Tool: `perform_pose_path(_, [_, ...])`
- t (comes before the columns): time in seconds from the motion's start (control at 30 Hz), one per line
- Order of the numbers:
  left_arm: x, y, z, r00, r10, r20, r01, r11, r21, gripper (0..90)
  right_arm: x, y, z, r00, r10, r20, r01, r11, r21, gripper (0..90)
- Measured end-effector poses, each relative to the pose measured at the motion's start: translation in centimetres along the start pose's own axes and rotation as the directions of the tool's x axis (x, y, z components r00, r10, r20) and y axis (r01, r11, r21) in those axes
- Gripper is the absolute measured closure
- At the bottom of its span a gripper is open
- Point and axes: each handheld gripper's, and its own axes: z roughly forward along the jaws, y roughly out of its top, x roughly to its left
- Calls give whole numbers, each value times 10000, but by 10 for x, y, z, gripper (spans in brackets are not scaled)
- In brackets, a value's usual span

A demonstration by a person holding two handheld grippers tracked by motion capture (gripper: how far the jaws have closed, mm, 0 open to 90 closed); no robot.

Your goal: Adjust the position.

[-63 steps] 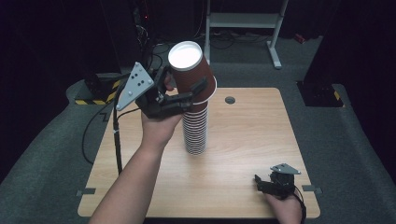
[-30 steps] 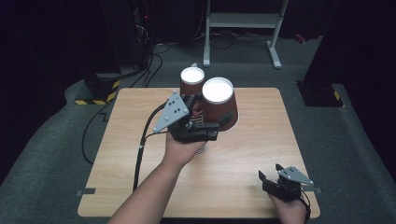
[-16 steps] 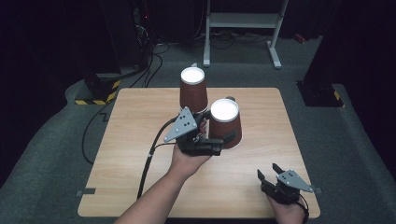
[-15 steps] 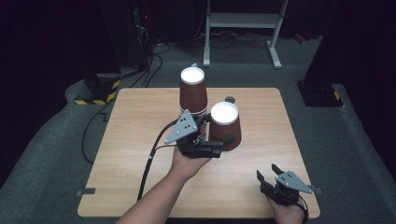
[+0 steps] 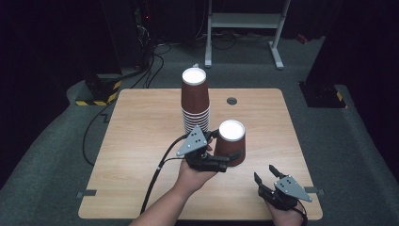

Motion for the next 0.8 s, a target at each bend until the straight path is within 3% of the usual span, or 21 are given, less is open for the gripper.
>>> perform_pose_path(0.1, [0,-7,4,9998,-189,101,188,9997,136,176,2,1,-2,10000,-70,64,72,9996,-264,377])
perform_pose_path(0.33, [1,-20,12,9980,-521,344,506,9978,426,177,4,3,-4,9996,232,-146,-242,9971,-720,395])
perform_pose_path(0.6, [3,-26,18,9903,-1157,763,1122,9925,487,177,6,6,-8,9993,230,-300,-263,9931,-1147,397])
perform_pose_path(0.8, [3,-26,20,9835,-1489,1029,1444,9883,497,177,7,8,-11,9989,233,-413,-301,9845,-1725,398])
